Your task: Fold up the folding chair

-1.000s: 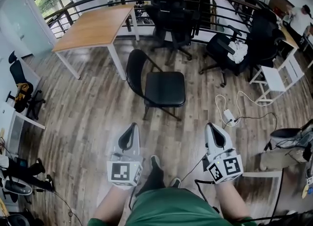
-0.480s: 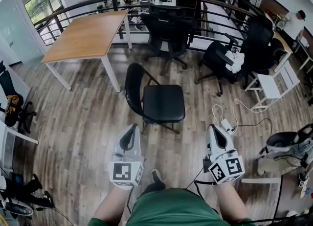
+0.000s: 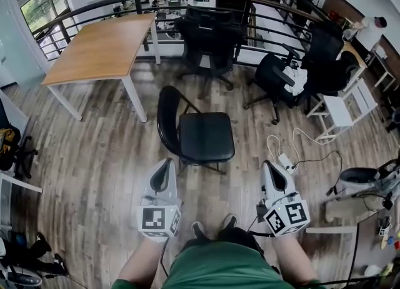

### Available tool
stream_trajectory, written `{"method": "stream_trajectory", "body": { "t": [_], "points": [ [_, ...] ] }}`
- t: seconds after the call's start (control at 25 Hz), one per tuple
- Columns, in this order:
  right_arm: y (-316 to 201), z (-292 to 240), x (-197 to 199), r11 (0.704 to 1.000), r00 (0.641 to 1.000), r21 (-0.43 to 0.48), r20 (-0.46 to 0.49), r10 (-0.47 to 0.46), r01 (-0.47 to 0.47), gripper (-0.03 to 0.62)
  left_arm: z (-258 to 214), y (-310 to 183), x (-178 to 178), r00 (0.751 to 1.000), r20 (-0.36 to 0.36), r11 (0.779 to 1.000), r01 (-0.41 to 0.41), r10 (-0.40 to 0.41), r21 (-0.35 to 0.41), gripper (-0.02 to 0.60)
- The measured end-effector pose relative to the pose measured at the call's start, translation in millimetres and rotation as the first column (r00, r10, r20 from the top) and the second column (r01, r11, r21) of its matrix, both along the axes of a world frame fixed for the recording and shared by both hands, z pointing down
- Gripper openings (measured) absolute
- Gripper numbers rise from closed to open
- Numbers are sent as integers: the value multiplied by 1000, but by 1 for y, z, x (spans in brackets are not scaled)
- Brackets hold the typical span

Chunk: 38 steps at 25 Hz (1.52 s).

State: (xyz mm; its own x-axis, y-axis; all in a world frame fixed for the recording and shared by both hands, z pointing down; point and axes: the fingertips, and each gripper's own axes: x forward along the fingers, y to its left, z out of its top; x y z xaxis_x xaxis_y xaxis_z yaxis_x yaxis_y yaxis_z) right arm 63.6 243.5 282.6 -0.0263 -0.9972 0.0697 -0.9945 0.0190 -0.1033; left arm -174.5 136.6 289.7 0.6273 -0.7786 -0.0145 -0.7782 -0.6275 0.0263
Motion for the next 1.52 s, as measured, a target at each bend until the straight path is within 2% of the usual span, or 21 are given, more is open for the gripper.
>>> {"method": "stream_trajectory", "body": {
  "t": [0.28, 0.56, 0.96, 1.2, 1.4, 1.52],
  "points": [
    [-32, 6, 13, 1000, 999, -9, 39, -16, 17, 5, 1, -21, 10, 1000, 4, 1000, 13, -13, -7, 11],
    [-92, 18, 23, 996, 993, 9, 80, -90, 90, 5, 6, -62, 11, 994, 53, 996, 92, -92, 6, 11],
    [-204, 42, 102, 989, 980, -18, 138, -145, 149, 5, 23, -154, 84, 982, 123, 989, 145, -141, -31, 11],
    [-253, 54, 152, 983, 971, -19, 160, -175, 181, 5, 32, -197, 114, 964, 175, 976, 213, -201, -54, 11],
    [-281, 73, 185, 975, 962, -19, 170, -214, 220, 5, 61, -217, 140, 959, 201, 960, 234, -201, -152, 11],
    [-300, 98, 205, 972, 956, -36, 191, -223, 234, 5, 76, -228, 154, 949, 232, 951, 256, -213, -176, 11]
  ]
}}
